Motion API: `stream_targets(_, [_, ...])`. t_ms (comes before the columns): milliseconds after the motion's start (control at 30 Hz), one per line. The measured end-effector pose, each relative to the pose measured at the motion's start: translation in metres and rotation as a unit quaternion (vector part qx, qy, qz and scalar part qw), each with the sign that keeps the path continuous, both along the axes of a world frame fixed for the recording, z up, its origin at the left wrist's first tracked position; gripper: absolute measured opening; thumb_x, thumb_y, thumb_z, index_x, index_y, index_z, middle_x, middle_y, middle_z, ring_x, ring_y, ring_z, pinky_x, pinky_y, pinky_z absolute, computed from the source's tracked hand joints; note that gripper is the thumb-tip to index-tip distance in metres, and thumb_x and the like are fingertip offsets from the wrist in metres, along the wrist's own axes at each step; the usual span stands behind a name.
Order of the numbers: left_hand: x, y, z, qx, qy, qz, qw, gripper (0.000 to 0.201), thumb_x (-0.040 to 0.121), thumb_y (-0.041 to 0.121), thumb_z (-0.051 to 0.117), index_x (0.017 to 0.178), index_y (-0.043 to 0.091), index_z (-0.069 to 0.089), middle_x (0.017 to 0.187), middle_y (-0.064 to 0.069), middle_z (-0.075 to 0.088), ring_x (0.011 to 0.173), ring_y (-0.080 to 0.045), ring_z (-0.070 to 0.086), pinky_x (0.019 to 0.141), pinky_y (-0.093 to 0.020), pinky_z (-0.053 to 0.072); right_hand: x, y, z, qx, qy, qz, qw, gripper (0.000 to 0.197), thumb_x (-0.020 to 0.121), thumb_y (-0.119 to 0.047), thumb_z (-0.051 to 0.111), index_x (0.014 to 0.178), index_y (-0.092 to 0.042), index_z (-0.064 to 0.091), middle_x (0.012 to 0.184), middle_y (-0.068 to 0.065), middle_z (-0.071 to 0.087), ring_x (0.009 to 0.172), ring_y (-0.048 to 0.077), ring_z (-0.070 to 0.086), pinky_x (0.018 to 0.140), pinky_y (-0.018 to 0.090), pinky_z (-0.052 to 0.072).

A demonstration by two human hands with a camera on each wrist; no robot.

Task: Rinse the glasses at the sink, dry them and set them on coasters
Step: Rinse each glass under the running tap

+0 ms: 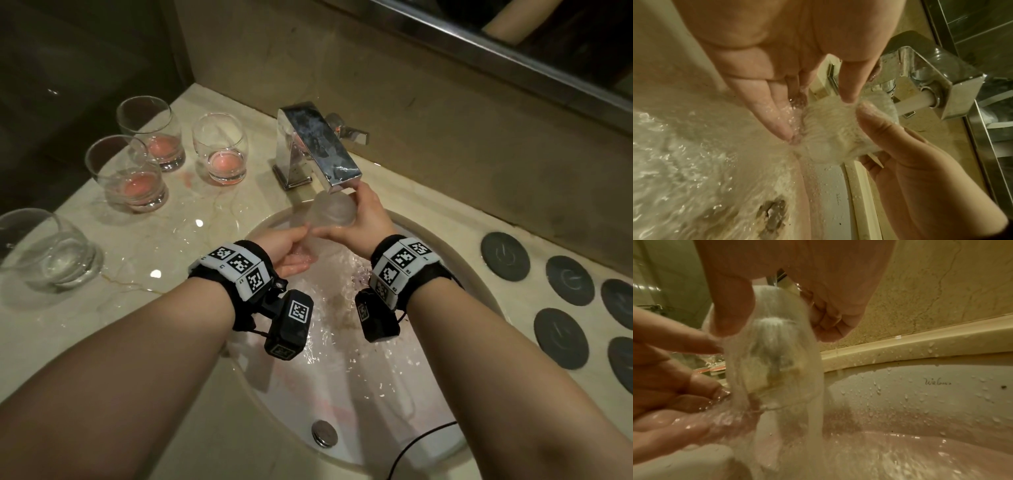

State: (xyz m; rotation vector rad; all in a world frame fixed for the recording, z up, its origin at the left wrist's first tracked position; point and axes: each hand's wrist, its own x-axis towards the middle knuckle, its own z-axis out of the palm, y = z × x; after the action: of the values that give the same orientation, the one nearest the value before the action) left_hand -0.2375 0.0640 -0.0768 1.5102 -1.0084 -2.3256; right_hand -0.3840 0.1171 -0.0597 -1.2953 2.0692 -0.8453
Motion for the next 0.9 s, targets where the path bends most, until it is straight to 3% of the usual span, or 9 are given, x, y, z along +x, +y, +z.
stream_targets(167, [0.005,-0.004,0.000,0.015,0.051,0.042,0.998,0.007,0.095,0.017,0.052,0.100,0.016,0.058,0.088,-0.004,0.064,0.079,-0.014,0.064,0.068,-0.023,0.056,-0.001,0.002,0.003,-0.001,-0.046,0.000,0.999,0.067,0.067,-0.033,0.083,0.120,-0.030,0.042,0.119,-0.004,0.042,0.113,0.016,0.046,0.100,0.034,0.041])
stream_targets(267, [0.008,-0.006,0.005,0.000,0.156,0.087,0.984,0.027,0.092,-0.001,0.048,0.114,0.015,0.054,0.105,-0.005,0.064,0.091,-0.016,0.063,0.075,-0.028,0.056,-0.003,0.002,0.001,0.031,-0.100,-0.014,0.994,0.067,0.076,-0.041,0.075,0.132,-0.025,0.042,0.125,0.001,0.049,0.112,0.020,0.052,0.098,0.037,0.045])
stream_targets(367, [0.008,-0.007,0.013,-0.027,0.191,0.077,0.978,0.030,0.092,0.000,0.048,0.118,0.014,0.053,0.119,-0.008,0.059,0.097,-0.019,0.063,0.070,-0.027,0.057,-0.004,0.004,-0.002,0.052,-0.139,-0.046,0.988,0.061,0.084,-0.045,0.064,0.130,-0.012,0.043,0.123,0.005,0.054,0.085,0.019,0.063,0.073,0.032,0.055])
stream_targets(500, [0.003,-0.005,0.019,-0.054,0.195,0.032,0.979,0.027,0.091,-0.001,0.049,0.109,0.017,0.058,0.110,-0.008,0.064,0.091,-0.018,0.065,0.064,-0.022,0.056,-0.005,0.004,-0.010,0.066,-0.190,-0.069,0.977,0.066,0.081,-0.058,0.059,0.129,-0.015,0.045,0.130,0.018,0.053,0.071,0.018,0.060,0.055,0.025,0.042])
stream_targets(633, [-0.001,-0.006,0.019,-0.071,0.180,0.018,0.981,0.019,0.091,0.001,0.051,0.109,0.008,0.056,0.103,-0.012,0.067,0.088,-0.017,0.066,0.065,-0.020,0.056,-0.010,0.009,-0.007,0.042,-0.315,-0.047,0.947,0.048,0.073,-0.044,0.064,0.117,-0.040,0.044,0.118,0.008,0.053,0.076,0.017,0.054,0.054,0.024,0.040])
stream_targets(700, [-0.004,-0.009,0.021,-0.058,0.182,0.029,0.981,0.018,0.092,0.004,0.051,0.110,0.004,0.055,0.104,-0.014,0.066,0.088,-0.018,0.066,0.061,-0.020,0.056,-0.014,0.012,-0.009,0.042,-0.330,-0.034,0.942,0.053,0.071,-0.037,0.068,0.119,-0.035,0.046,0.106,0.008,0.055,0.071,0.015,0.051,0.053,0.023,0.039])
stream_targets(767, [-0.005,-0.010,0.022,-0.046,0.180,0.022,0.982,0.021,0.092,0.007,0.053,0.112,0.004,0.054,0.108,-0.015,0.063,0.090,-0.020,0.065,0.061,-0.021,0.057,-0.016,0.013,-0.008,0.061,-0.312,-0.060,0.946,0.061,0.071,-0.049,0.069,0.124,-0.028,0.049,0.095,0.006,0.057,0.063,0.013,0.052,0.052,0.023,0.039])
stream_targets(833, [-0.004,-0.010,0.021,-0.042,0.175,-0.007,0.984,0.030,0.089,0.008,0.056,0.119,0.004,0.053,0.109,-0.014,0.064,0.093,-0.021,0.065,0.064,-0.023,0.058,-0.013,0.010,-0.005,0.105,-0.262,-0.075,0.956,0.074,0.077,-0.073,0.051,0.132,-0.023,0.048,0.096,0.003,0.060,0.068,0.014,0.058,0.058,0.026,0.044])
stream_targets(900, [-0.003,-0.010,0.019,-0.047,0.169,-0.019,0.984,0.030,0.089,0.004,0.055,0.119,0.003,0.052,0.104,-0.014,0.065,0.086,-0.019,0.067,0.062,-0.022,0.058,-0.010,0.009,-0.002,0.130,-0.256,-0.066,0.956,0.072,0.084,-0.076,0.027,0.126,-0.024,0.053,0.106,0.005,0.064,0.082,0.018,0.064,0.068,0.028,0.049])
